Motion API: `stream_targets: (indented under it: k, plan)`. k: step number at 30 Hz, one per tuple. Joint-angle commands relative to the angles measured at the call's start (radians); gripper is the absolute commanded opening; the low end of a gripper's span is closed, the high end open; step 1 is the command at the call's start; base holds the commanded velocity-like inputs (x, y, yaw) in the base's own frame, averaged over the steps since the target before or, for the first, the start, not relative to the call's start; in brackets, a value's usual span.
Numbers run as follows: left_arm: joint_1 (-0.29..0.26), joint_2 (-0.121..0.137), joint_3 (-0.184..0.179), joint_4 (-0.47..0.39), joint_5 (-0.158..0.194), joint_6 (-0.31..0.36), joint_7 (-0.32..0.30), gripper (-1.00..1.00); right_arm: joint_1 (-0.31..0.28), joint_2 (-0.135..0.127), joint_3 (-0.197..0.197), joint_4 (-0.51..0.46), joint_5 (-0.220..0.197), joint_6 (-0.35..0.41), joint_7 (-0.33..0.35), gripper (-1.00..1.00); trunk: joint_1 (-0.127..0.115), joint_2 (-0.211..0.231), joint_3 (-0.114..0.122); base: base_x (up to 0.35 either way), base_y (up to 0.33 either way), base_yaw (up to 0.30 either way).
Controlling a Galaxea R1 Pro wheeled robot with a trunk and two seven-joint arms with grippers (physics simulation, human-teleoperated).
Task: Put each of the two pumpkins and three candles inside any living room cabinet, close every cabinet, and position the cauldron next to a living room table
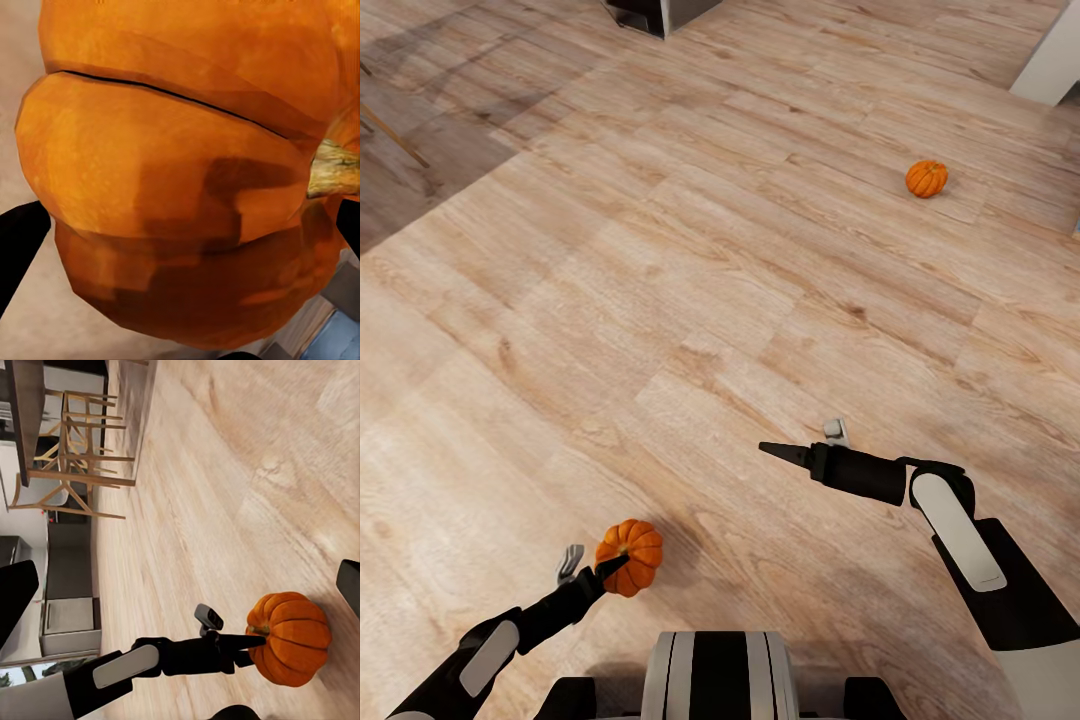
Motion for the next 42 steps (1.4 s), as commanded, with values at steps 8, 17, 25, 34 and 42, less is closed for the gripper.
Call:
stream_targets:
  k: [8, 17, 25, 34, 42]
  plan:
    - [0.000, 0.002, 0.004, 0.003, -0.005, -0.005, 0.008, -1.00, -0.001, 0.000, 0.000, 0.005, 0.003, 0.002, 0.005, 1.00, 0.000, 0.000, -0.001, 0.000, 0.000, 0.000]
    - [0.000, 0.004, 0.008, 0.002, -0.003, -0.014, 0.004, -1.00, -0.001, 0.000, 0.001, 0.006, 0.003, 0.002, 0.005, 1.00, 0.000, 0.000, -0.001, 0.000, 0.000, 0.000]
    - [0.000, 0.005, 0.008, 0.001, -0.003, -0.014, 0.004, -1.00, -0.001, 0.001, 0.001, 0.007, 0.003, 0.002, 0.005, 1.00, 0.000, 0.000, -0.001, 0.000, 0.000, 0.000]
    - [0.000, 0.005, 0.008, 0.000, -0.004, -0.014, 0.004, -1.00, -0.001, 0.001, 0.001, 0.007, 0.003, 0.001, 0.005, 1.00, -0.001, 0.001, 0.011, 0.000, 0.000, 0.000]
    - [0.000, 0.009, 0.006, -0.005, -0.002, -0.014, 0.000, -1.00, -0.001, 0.000, 0.000, 0.007, 0.002, -0.003, 0.005, 1.00, -0.005, 0.002, 0.042, 0.000, 0.000, 0.000]
